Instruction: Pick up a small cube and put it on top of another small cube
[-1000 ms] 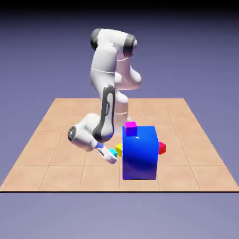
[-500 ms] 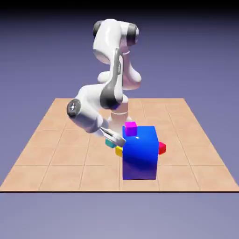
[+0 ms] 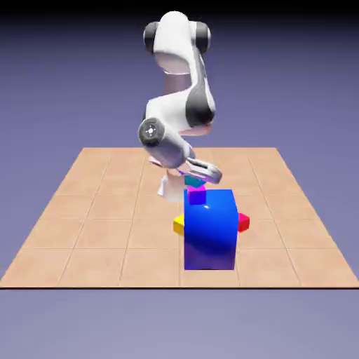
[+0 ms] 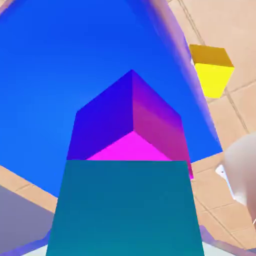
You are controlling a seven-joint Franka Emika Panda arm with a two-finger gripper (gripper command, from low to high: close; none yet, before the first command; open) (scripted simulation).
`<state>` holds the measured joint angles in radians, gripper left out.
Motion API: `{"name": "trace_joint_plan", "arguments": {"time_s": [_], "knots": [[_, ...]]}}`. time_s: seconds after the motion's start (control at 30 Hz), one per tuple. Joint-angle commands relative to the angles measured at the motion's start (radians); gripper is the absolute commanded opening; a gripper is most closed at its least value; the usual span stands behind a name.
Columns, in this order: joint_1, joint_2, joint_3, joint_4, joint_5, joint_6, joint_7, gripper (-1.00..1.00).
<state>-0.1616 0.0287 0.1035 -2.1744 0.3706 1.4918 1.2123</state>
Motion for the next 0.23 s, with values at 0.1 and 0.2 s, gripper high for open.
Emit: {"name": "trace_joint_plan", "arguments": {"time_s": [0.1, 0.2], "knots": [[-0.018, 0.019, -0.011, 0.109, -0.011, -0.091, 0.014, 1.00], [-0.027, 0.032, -0.020, 0.188, -0.020, -0.158, 0.024, 1.00]]}}
